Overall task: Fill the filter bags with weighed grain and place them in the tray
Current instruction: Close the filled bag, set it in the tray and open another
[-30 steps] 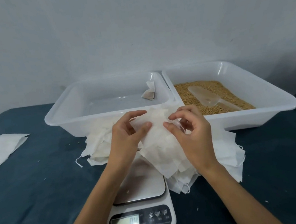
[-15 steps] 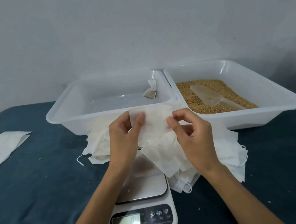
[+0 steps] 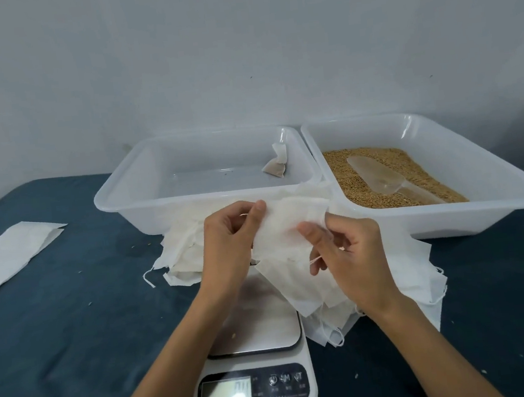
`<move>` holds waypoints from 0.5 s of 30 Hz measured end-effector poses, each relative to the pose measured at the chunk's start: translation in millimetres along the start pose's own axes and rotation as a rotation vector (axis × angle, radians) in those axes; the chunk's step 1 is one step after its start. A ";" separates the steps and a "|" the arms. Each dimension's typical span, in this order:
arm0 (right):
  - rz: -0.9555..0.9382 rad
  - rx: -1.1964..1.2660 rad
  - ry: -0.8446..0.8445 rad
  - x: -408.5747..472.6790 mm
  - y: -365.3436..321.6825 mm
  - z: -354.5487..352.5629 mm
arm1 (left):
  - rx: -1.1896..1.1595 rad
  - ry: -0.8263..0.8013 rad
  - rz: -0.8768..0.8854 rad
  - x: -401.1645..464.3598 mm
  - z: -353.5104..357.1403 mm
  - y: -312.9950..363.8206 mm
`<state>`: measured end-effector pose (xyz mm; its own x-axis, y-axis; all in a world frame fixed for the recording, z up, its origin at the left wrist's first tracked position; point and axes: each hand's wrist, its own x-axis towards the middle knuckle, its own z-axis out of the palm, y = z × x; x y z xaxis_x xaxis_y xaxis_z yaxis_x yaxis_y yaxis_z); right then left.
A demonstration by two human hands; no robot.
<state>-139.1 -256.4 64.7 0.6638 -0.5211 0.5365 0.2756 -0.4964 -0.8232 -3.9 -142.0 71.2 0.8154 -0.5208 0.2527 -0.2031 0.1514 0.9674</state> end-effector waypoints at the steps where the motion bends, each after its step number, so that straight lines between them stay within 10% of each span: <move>1: -0.014 -0.018 -0.002 -0.3 -2.0 -0.6 | 0.017 0.007 0.008 0.7 -0.9 0.1; 9: 0.003 -0.179 -0.125 7.7 -17.9 -15.6 | 0.294 0.010 0.274 -18.3 -5.0 15.7; 15: 0.135 -0.219 -0.456 18.2 -55.1 -20.0 | 0.487 -0.492 0.243 -47.3 -8.1 12.3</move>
<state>-156.2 -252.4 123.4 0.9321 -0.2595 0.2525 0.0470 -0.6048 -0.7950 -40.6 -108.7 70.9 0.4024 -0.8544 0.3288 -0.6582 -0.0204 0.7526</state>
